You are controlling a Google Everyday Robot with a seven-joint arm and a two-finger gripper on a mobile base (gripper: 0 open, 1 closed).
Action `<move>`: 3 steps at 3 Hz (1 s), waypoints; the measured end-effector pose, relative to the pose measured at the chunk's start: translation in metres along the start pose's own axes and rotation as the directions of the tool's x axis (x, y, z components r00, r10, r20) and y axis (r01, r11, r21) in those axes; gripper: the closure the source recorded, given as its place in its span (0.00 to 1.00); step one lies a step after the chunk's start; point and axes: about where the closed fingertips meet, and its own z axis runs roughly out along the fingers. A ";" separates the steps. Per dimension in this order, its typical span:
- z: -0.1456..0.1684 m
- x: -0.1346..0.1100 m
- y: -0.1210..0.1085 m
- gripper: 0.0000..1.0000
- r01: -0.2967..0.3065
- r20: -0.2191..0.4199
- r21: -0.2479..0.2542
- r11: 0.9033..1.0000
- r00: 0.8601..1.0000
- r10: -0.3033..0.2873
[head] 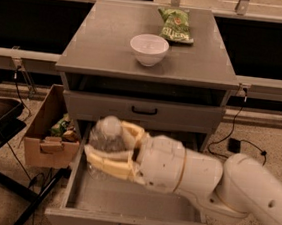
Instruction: Pick water bottle from middle drawer and place on counter
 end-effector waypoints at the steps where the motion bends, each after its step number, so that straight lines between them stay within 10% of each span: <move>1: 0.033 -0.075 -0.030 1.00 -0.020 -0.035 0.074 0.997 0.999 0.023; 2: 0.070 -0.130 -0.078 1.00 -0.014 -0.094 0.168 0.986 0.995 0.031; 3: 0.085 -0.134 -0.087 1.00 -0.078 -0.107 0.171 0.982 0.990 0.097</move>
Offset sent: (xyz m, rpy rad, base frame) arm 0.1429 0.0658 0.2083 -0.1272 0.1688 -0.2675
